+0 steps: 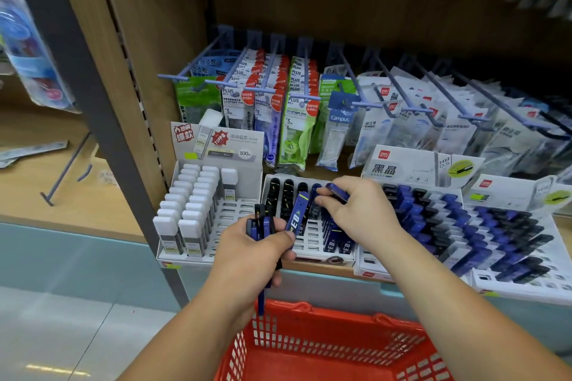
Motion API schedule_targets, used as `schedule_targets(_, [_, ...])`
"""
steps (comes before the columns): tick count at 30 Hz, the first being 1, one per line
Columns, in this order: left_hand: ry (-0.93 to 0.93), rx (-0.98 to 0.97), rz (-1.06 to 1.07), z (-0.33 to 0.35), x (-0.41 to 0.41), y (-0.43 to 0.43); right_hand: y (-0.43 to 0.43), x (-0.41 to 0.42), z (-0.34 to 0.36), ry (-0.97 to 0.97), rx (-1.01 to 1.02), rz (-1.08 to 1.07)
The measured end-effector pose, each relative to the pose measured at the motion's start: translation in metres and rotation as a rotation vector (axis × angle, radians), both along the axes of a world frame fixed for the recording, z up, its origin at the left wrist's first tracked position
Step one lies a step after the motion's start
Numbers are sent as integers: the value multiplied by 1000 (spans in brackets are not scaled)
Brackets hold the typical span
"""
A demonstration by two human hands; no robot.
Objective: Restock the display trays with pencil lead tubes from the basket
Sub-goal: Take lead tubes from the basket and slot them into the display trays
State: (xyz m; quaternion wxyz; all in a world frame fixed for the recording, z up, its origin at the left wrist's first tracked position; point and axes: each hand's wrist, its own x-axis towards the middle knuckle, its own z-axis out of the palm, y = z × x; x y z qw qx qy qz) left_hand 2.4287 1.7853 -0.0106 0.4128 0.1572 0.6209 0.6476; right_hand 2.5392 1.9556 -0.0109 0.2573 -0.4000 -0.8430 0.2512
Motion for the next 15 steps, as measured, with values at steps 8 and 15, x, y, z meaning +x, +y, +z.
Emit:
schedule_targets(8, [-9, 2, -16, 1, -2, -3, -7, 3, 6, -142, 76, 61])
schedule_targets(15, [-6, 25, -51, 8, 0, -5, -32, 5, 44, 309, -533, 167])
